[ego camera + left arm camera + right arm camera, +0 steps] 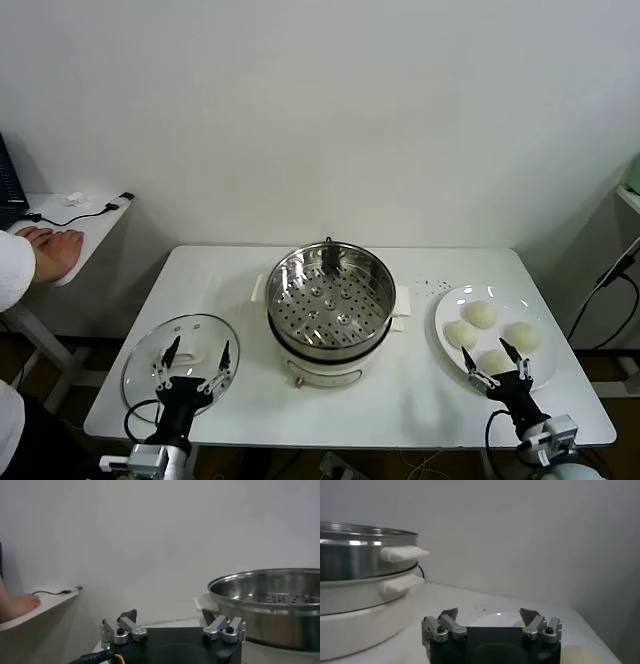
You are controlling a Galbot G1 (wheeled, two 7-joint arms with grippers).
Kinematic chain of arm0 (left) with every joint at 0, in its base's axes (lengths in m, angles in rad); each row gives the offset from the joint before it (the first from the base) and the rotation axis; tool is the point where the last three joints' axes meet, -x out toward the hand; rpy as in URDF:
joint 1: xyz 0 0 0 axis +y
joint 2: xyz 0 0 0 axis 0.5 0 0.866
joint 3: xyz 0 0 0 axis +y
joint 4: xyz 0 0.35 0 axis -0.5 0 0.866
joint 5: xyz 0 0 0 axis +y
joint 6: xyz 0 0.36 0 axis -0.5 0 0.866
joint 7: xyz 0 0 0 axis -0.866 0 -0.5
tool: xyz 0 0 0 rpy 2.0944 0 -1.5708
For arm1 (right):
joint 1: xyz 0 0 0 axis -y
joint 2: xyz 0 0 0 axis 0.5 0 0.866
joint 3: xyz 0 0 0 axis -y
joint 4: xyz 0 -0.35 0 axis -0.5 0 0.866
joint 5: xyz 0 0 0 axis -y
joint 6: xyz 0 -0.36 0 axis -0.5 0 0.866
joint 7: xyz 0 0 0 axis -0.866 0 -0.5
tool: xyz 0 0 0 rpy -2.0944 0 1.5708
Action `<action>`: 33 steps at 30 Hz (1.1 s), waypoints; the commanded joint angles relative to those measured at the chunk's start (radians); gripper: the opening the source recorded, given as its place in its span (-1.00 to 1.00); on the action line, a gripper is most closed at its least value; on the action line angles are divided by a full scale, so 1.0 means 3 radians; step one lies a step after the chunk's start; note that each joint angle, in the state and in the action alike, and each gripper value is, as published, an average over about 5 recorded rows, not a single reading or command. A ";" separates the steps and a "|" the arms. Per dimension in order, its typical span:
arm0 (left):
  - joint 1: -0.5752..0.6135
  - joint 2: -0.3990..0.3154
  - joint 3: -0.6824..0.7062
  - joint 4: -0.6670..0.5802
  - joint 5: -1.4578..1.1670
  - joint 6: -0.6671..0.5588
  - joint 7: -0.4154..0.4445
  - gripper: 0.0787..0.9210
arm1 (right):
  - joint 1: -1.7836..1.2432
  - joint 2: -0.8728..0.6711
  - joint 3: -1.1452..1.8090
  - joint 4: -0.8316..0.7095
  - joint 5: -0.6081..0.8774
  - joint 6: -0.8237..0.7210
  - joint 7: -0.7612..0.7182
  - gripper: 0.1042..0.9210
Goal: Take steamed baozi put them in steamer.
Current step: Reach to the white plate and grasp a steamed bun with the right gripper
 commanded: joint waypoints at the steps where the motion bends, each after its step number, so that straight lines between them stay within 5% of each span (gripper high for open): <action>1: 0.0029 0.0003 0.0004 -0.0046 0.0023 -0.0020 -0.0002 0.77 | 0.0502 -0.1247 -0.0101 -0.0368 -0.0235 -0.0322 -0.0967 0.76; 7: 0.0076 -0.0037 0.0024 -0.0072 0.0018 -0.0062 -0.0007 0.77 | 0.1635 -0.2025 -0.1126 -0.1023 -0.0434 -0.0359 -0.1647 0.76; 12: 0.0114 -0.0057 0.0030 -0.0085 0.0011 -0.0069 -0.0015 0.77 | 0.3250 -0.2187 -0.2702 -0.1792 -0.0702 -0.0132 -0.2183 0.76; 20: 0.0100 -0.0060 0.0007 -0.0059 -0.0075 -0.0071 -0.0020 0.77 | 0.5048 -0.1694 -0.4647 -0.2733 -0.1138 0.0198 -0.2595 0.76; 33: 0.0046 -0.0048 -0.0047 0.0019 -0.0058 -0.0033 -0.0027 0.77 | 0.5297 -0.0776 -0.4964 -0.3848 -0.1500 0.0437 -0.2642 0.76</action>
